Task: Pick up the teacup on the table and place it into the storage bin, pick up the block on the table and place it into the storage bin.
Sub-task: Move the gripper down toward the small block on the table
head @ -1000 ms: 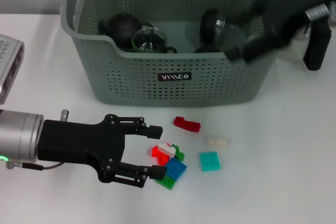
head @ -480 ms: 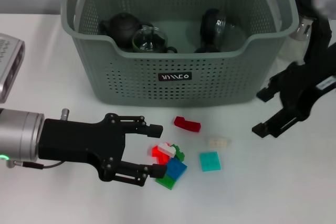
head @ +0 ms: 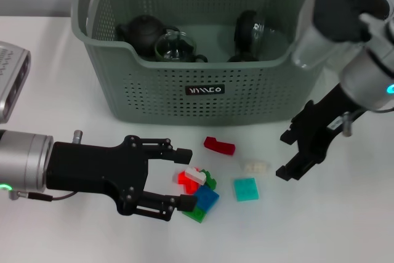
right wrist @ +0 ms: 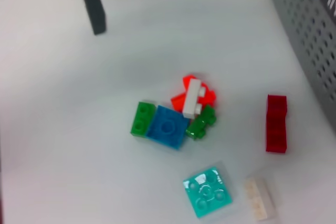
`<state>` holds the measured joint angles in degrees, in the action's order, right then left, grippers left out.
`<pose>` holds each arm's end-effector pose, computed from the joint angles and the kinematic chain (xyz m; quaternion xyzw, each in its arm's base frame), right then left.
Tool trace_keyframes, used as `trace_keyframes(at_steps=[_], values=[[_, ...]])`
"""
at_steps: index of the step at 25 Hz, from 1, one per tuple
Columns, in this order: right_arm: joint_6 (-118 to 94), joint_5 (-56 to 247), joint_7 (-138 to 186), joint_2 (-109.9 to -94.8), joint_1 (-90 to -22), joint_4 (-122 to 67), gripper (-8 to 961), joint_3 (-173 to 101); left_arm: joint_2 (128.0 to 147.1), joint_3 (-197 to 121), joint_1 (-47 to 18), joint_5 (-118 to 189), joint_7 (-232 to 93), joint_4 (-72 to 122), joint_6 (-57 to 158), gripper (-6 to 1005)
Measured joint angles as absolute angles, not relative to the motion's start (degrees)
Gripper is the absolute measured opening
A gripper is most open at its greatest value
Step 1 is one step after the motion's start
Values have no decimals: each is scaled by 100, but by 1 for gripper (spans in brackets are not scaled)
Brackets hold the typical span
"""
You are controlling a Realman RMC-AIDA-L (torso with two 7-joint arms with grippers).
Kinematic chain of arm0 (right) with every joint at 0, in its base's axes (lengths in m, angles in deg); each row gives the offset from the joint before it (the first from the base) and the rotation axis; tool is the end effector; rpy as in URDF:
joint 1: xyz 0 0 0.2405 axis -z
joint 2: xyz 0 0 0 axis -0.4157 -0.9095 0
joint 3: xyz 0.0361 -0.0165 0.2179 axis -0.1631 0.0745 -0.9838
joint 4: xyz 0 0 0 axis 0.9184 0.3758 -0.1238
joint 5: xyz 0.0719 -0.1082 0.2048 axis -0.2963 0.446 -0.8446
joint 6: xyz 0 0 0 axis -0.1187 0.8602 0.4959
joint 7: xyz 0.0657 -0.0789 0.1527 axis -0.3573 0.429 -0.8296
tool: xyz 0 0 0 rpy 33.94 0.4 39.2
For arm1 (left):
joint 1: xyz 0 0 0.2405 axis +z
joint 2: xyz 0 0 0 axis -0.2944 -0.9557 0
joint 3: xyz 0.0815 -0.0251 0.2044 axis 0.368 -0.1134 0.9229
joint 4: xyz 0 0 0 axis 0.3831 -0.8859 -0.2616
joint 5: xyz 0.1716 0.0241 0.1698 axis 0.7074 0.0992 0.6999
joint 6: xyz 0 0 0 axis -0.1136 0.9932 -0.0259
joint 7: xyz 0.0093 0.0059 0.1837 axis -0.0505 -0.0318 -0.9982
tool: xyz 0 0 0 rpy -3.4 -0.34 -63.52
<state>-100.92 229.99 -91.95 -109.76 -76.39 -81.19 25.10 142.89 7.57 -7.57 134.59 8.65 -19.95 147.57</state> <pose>0.1366 0.3787 -0.0413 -0.9683 0.1415 -0.2058 0.0078 -0.2099 0.2953 -0.0187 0.9583 0.1314 0.2535 0.0108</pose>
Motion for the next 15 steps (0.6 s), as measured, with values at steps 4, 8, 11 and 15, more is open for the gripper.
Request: trace_keyframes(at_steps=[4, 8, 11, 15], values=[[-9612, 22983, -9229, -10998, -7708, -7736, 825, 2881, 14289, 757, -757, 13457, 859, -1943, 14739, 813], [-9188, 22968, -9331, -11018, -7727, -7491, 824, 3236, 14294, 769, -754, 13456, 830, -1931, 14718, 813], [-8903, 22944, -9367, -11036, -7730, -7347, 824, 3439, 14308, 771, -742, 13456, 794, -1930, 14716, 813], [-8597, 22843, -9379, -11043, -7737, -7130, 820, 3733, 14315, 767, -732, 13456, 792, -1929, 14715, 813]])
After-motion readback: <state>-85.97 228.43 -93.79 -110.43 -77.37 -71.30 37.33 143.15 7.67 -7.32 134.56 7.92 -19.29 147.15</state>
